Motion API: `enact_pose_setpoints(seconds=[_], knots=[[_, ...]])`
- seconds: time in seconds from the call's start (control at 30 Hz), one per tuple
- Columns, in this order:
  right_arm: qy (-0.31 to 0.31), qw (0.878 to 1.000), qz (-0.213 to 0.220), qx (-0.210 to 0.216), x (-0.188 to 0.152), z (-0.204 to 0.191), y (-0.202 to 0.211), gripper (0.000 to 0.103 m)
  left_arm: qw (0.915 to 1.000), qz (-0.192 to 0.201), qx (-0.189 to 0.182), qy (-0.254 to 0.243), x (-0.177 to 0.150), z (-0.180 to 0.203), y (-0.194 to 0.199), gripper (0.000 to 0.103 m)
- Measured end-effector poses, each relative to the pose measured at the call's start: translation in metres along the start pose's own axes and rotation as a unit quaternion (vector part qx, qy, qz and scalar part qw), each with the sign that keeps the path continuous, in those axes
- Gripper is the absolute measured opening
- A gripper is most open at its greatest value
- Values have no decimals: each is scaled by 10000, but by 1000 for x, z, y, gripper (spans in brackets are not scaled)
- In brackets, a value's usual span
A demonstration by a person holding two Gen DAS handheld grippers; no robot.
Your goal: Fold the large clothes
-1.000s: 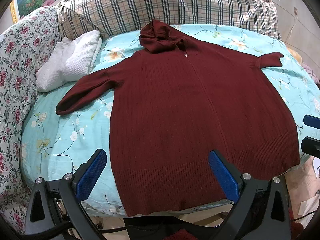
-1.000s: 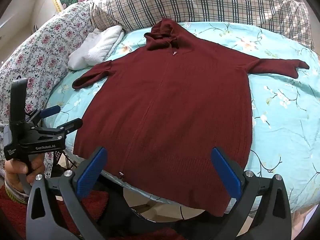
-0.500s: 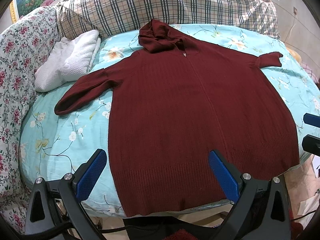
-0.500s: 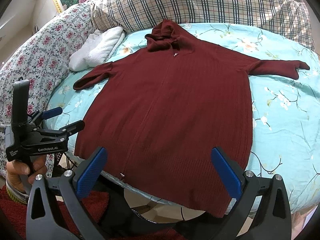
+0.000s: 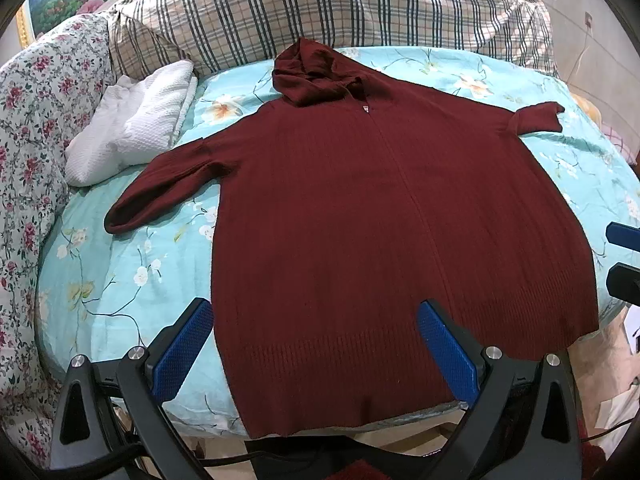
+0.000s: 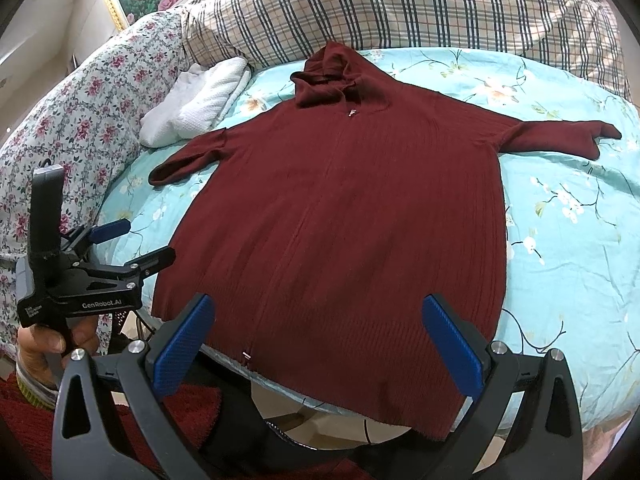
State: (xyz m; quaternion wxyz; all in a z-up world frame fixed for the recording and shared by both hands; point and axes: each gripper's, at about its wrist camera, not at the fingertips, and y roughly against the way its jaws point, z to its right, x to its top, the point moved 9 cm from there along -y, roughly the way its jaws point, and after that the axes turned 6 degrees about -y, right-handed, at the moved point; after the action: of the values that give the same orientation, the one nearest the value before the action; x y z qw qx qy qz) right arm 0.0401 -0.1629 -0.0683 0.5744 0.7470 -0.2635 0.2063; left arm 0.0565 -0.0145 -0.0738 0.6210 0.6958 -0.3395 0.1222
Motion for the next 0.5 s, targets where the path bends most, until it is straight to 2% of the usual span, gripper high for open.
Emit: enact_pose_setpoints(seconds=[0.17, 0.3, 0.5], knots=[[-82, 9999, -62, -37, 2, 8, -4, 103, 9999, -90, -85, 9, 2, -1, -8, 102], [-242, 9995, 179, 15, 9, 19, -5, 103, 9998, -181, -115, 2, 3, -2, -18, 102], [-815, 9963, 14, -264, 25, 68, -6, 103, 9991, -337, -193, 172, 14, -11, -42, 102]])
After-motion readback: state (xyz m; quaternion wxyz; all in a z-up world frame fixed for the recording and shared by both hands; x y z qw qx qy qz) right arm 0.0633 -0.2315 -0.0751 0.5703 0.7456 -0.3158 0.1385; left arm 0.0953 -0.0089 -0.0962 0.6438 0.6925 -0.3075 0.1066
